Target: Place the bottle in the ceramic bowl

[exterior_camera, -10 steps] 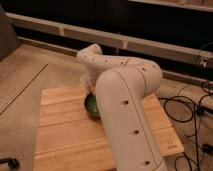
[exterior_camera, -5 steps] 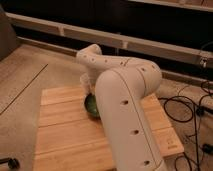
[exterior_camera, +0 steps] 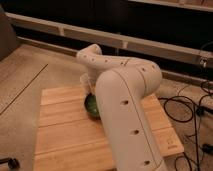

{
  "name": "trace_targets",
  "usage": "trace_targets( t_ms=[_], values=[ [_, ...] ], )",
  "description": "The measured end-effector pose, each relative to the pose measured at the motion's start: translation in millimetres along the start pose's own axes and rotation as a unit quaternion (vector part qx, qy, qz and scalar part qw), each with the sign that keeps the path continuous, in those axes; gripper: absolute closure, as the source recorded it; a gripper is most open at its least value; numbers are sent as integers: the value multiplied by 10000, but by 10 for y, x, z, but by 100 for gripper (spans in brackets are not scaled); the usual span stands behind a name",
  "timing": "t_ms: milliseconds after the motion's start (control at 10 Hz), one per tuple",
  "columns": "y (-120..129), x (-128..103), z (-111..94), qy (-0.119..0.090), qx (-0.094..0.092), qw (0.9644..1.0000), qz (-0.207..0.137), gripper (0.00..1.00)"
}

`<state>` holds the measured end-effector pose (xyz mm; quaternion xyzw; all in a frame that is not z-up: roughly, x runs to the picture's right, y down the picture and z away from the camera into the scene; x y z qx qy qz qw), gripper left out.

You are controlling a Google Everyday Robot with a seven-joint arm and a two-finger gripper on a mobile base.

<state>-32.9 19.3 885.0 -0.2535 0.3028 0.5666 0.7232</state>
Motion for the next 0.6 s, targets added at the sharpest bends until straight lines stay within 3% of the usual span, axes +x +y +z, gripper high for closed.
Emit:
trace_targets(
  t_ms=[200, 600],
  values=[
    [-1, 0, 1, 0, 1, 10000, 1, 20],
    [-2, 0, 1, -1, 2, 10000, 0, 20]
  ],
)
